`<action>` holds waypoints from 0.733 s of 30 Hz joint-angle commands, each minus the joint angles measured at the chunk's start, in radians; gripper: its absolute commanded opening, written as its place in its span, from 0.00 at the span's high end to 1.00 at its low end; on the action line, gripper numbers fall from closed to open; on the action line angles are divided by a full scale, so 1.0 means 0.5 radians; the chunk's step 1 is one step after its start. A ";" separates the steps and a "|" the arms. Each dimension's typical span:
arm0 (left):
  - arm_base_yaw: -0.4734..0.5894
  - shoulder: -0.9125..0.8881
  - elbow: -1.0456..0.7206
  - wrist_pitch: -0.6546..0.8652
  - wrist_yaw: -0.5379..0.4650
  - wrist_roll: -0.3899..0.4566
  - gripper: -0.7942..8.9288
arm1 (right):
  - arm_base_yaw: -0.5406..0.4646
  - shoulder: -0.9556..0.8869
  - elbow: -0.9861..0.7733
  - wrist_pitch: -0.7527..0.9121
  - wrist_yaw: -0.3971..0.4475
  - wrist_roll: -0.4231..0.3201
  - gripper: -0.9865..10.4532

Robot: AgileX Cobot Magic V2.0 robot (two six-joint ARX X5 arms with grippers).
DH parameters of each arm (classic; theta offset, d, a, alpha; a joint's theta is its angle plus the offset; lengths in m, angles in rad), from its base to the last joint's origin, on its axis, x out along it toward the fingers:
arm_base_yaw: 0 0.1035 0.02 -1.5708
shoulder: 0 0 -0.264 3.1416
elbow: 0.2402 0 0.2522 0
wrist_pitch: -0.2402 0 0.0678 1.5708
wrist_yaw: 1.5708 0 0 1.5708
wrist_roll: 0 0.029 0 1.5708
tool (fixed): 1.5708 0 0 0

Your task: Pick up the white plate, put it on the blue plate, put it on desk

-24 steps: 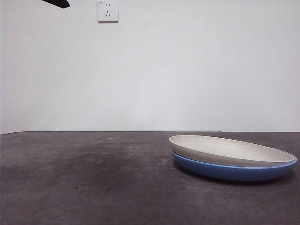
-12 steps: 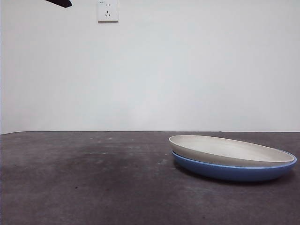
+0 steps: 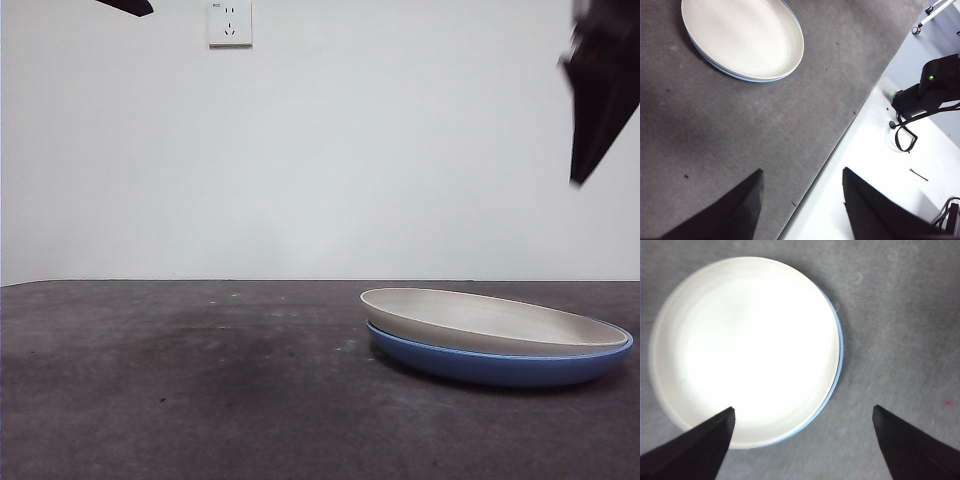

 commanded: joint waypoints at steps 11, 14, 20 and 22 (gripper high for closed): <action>-0.014 0.018 0.020 0.008 0.010 0.040 0.66 | -0.059 0.607 0.027 0.336 0.012 -0.021 0.57; -0.014 0.018 0.020 0.008 0.010 0.040 0.66 | -0.075 0.687 0.027 0.378 0.011 -0.021 0.61; -0.014 0.018 0.020 0.009 0.010 0.040 0.66 | -0.085 0.800 0.027 0.441 0.008 -0.023 0.66; -0.014 0.018 0.020 0.009 0.010 0.039 0.66 | -0.085 0.823 0.027 0.462 0.003 -0.023 0.66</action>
